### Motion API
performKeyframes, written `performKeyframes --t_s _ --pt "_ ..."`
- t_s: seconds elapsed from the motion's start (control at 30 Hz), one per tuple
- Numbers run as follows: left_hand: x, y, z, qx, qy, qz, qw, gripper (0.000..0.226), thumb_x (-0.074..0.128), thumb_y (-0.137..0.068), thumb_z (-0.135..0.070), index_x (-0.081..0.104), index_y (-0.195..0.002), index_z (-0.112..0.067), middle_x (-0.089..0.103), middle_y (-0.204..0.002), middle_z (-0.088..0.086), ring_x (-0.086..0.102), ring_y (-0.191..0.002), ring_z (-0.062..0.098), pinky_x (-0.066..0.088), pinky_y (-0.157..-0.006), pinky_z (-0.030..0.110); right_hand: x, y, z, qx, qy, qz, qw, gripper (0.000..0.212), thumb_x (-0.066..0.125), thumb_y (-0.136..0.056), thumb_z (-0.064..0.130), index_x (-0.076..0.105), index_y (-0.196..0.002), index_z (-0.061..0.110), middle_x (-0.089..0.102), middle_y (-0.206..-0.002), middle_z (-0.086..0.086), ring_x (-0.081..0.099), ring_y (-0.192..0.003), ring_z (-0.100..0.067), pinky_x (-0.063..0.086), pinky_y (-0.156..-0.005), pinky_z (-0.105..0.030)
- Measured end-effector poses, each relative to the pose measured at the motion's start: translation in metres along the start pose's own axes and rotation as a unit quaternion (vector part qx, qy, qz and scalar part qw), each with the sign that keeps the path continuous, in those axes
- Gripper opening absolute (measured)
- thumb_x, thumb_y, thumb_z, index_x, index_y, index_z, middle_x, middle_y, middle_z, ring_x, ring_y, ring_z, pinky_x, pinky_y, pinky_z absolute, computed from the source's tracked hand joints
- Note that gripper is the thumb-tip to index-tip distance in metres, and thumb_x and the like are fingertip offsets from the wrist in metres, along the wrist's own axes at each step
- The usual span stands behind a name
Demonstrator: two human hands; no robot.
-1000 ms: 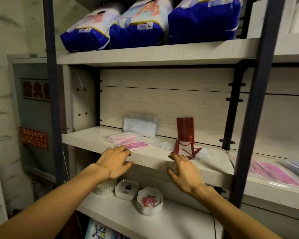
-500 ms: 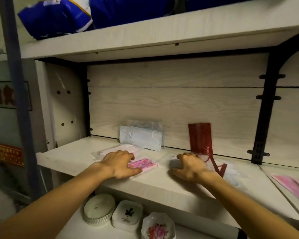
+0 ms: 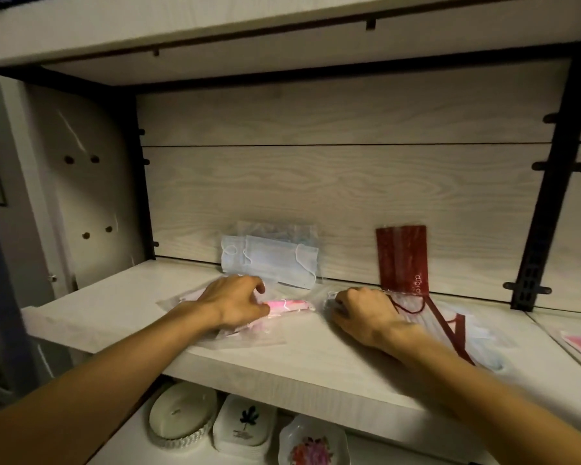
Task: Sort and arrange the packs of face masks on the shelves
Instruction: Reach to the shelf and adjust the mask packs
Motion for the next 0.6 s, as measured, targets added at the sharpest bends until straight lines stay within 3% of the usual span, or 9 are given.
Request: performKeyframes --t_s 0.13,0.23,0.33,0.37,0.43,0.47,0.53,0.6 --pt "-0.006 -0.014 0.021 -0.034 0.164 0.006 0.986 0.024 0.066 -0.087 -0.028 0.070 -0.110 -0.026 0.075 -0.096 -0.007 0.070 -0.088 0.018 0.057 -0.082 0.033 0.000 -0.007 -0.008 0.036 -0.106 -0.036 0.993 0.031 0.047 -0.098 0.041 0.064 -0.089 0.017 0.071 -0.092 -0.010 0.065 -0.085 -0.037 0.043 -0.065 -0.036" --pt "-0.010 -0.024 0.035 -0.044 0.259 -0.007 0.965 0.016 0.059 -0.088 -0.012 0.074 -0.093 -0.012 0.073 -0.086 0.010 0.065 -0.078 0.020 0.048 -0.069 0.028 -0.009 -0.009 -0.015 0.062 -0.287 -0.089 0.952 0.030 0.051 -0.102 0.034 0.066 -0.087 0.012 0.070 -0.083 -0.008 0.064 -0.077 -0.027 0.049 -0.068 -0.041" --pt "-0.011 -0.026 0.040 -0.075 0.352 0.005 0.933 0.013 0.054 -0.087 0.001 0.065 -0.081 0.004 0.058 -0.074 0.014 0.056 -0.069 0.021 0.043 -0.060 0.028 -0.023 -0.007 -0.017 0.103 -0.472 -0.158 0.861 0.029 0.050 -0.103 0.017 0.065 -0.089 -0.003 0.067 -0.085 -0.022 0.058 -0.079 -0.014 0.052 -0.073 -0.042" --pt "-0.012 -0.025 0.040 -0.088 0.363 0.010 0.928 0.015 0.052 -0.088 0.002 0.062 -0.077 0.002 0.055 -0.072 0.012 0.053 -0.065 0.020 0.042 -0.055 0.024 -0.027 -0.005 -0.017 0.123 -0.530 -0.167 0.823 0.028 0.046 -0.103 0.010 0.061 -0.086 -0.006 0.061 -0.080 -0.024 0.055 -0.075 -0.012 0.054 -0.067 -0.035" --pt "-0.014 -0.023 0.040 -0.109 0.385 0.004 0.916 0.019 0.049 -0.090 0.000 0.058 -0.074 -0.005 0.055 -0.067 0.008 0.052 -0.059 0.017 0.040 -0.046 0.018 -0.032 -0.002 -0.015 0.166 -0.613 -0.167 0.754 0.022 0.039 -0.102 0.001 0.054 -0.085 -0.001 0.046 -0.069 -0.014 0.047 -0.059 -0.006 0.044 -0.051 -0.017" --pt "-0.015 -0.022 0.039 -0.118 0.400 -0.001 0.909 0.021 0.047 -0.091 -0.001 0.057 -0.073 -0.007 0.057 -0.066 0.008 0.053 -0.058 0.018 0.040 -0.046 0.020 -0.033 -0.002 -0.017 0.187 -0.638 -0.166 0.728 0.021 0.039 -0.102 0.001 0.055 -0.088 0.001 0.044 -0.071 -0.011 0.046 -0.057 -0.007 0.041 -0.050 -0.015" --pt "-0.017 -0.020 0.037 -0.136 0.442 -0.023 0.886 0.027 0.043 -0.091 -0.003 0.053 -0.067 -0.010 0.055 -0.059 0.007 0.050 -0.056 0.020 0.037 -0.051 0.025 -0.031 -0.007 -0.028 0.223 -0.665 -0.171 0.692 0.026 0.041 -0.103 0.009 0.058 -0.092 -0.007 0.050 -0.078 -0.012 0.048 -0.070 -0.019 0.044 -0.061 -0.026" --pt "-0.019 -0.019 0.034 -0.150 0.497 -0.045 0.854 0.034 0.039 -0.094 -0.010 0.043 -0.061 -0.015 0.046 -0.045 0.000 0.042 -0.049 0.018 0.032 -0.050 0.026 -0.026 -0.011 -0.033 0.256 -0.720 -0.158 0.625 0.038 0.043 -0.104 0.022 0.064 -0.105 -0.009 0.063 -0.091 -0.013 0.058 -0.084 -0.025 0.048 -0.074 -0.033"
Point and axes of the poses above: each hand's wrist, its own y-axis away from the middle knuckle, its own x-axis out of the palm, z = x × y, the point moved 6 cm from there along -y, towards the middle knuckle
